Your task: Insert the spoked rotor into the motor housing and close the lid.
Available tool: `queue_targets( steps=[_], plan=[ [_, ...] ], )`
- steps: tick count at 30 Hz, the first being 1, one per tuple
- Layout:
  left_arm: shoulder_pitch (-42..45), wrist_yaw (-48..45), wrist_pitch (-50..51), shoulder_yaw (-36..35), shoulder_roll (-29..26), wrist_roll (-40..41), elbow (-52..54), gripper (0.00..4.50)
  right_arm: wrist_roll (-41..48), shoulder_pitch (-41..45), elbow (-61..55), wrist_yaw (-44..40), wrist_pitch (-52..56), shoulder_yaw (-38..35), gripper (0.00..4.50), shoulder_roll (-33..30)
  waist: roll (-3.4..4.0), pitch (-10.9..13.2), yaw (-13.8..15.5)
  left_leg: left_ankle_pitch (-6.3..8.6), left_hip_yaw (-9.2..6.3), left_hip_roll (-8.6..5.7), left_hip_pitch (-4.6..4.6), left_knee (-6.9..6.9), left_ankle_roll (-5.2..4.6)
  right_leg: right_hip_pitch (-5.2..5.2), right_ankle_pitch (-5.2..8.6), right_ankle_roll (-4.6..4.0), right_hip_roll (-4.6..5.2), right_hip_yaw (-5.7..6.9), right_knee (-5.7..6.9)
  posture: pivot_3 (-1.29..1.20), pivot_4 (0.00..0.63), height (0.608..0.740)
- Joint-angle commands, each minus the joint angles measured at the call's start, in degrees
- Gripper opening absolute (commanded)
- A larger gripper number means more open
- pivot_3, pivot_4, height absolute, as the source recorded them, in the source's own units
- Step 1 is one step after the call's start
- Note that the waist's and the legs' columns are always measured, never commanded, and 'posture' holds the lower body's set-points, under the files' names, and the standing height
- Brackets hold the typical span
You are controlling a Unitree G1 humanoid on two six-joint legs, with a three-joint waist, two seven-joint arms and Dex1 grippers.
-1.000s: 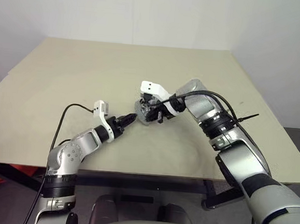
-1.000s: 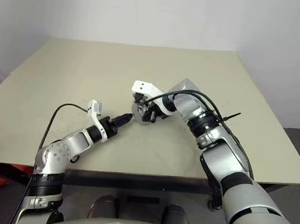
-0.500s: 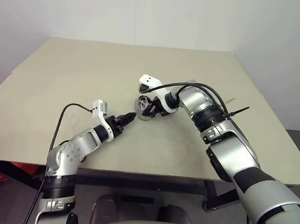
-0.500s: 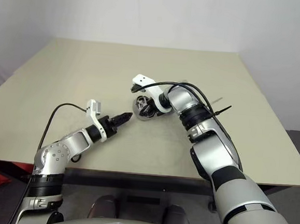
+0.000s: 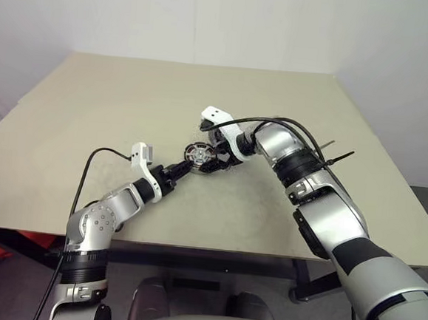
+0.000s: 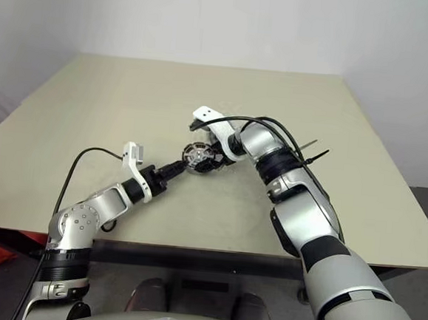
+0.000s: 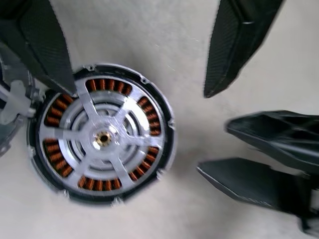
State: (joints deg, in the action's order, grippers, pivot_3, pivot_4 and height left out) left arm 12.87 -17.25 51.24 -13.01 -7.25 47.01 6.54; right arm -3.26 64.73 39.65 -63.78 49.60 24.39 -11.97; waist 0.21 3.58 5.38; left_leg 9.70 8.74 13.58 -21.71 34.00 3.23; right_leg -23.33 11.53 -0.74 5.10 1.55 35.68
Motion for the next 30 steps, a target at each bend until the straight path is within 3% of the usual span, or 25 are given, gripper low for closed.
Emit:
queue_targets(
  steps=[1, 5, 7, 9, 14, 21, 30],
  plan=[
    [0.72, -0.61, -0.5, -0.07, -0.64, 0.6, 1.47, 2.63, 2.85, 1.25, -8.61, -2.77, -0.04, -1.92, 4.45, -1.98, 0.0, 0.0, 0.07, 0.0, 0.0, 0.0, 0.0, 0.0, 0.0, 0.0, 0.0, 0.0, 0.0, 0.0, 0.0, 0.0, 0.0, 0.74],
    [1.37, -0.95, -0.44, 0.16, -1.23, 0.4, 0.91, 2.63, 6.58, -2.57, -20.51, -9.02, -4.61, -1.78, 4.45, -6.54, -0.01, 0.0, 0.33, -0.01, -0.01, 0.0, 0.0, 0.0, 0.01, 0.03, 0.0, 0.01, 0.0, 0.0, -0.02, 0.0, 0.0, 0.74],
    [1.79, -1.27, -0.45, 0.31, -1.63, 0.26, 0.38, 2.63, 7.38, -6.55, -26.47, -12.6, -15.78, -1.59, 4.45, -9.93, -0.04, -0.02, 0.45, -0.01, 0.0, -0.01, 0.02, 0.0, 0.01, 0.05, 0.0, 0.02, 0.0, -0.01, -0.04, 0.0, 0.0, 0.74],
    [2.18, -1.58, -0.57, 0.5, -1.87, 0.05, -0.21, 2.63, 5.38, -10.6, -26.47, -14.96, -37.75, -0.77, 4.45, -13.4, -0.09, -0.05, 0.73, -0.01, -0.01, 0.0, 0.02, 0.02, 0.0, 0.11, 0.0, 0.02, 0.02, 0.01, -0.07, 0.0, 0.0, 0.74],
    [3.19, -2.29, -0.82, 0.84, -2.2, -0.4, -1.47, 2.63, 2.56, -11.11, -19.54, -22.51, -55.39, 2.69, 4.45, -17.5, -0.1, -0.05, 0.08, -0.01, 0.01, -0.01, 0.05, 0.15, -0.01, 0.11, 0.0, 0.02, 0.04, 0.01, 0.03, 0.0, 0.0, 0.74],
    [3.46, -2.72, -1.02, 1.35, -2.07, -0.97, -2.03, 2.63, -5.71, -5.66, -1.0, -18.5, -72.04, 6.38, 4.45, -12.97, -0.1, -0.05, -0.85, 0.0, 0.01, 0.02, 0.14, 0.17, -0.02, 0.1, -0.02, -0.02, 0.0, 0.02, 0.05, 0.0, 0.0, 0.74],
    [1.9, -2.48, 0.0, 0.81, -2.05, -0.02, -0.09, 2.63, -13.81, 2.34, 20.04, -10.19, -80.16, 7.71, 4.45, -5.23, -0.08, -0.05, -1.47, 0.1, 0.01, 0.03, -0.07, 0.18, -0.18, 0.0, -0.04, -0.09, 0.01, 0.08, 0.0, 0.0, 0.0, 0.74]
  ],
)
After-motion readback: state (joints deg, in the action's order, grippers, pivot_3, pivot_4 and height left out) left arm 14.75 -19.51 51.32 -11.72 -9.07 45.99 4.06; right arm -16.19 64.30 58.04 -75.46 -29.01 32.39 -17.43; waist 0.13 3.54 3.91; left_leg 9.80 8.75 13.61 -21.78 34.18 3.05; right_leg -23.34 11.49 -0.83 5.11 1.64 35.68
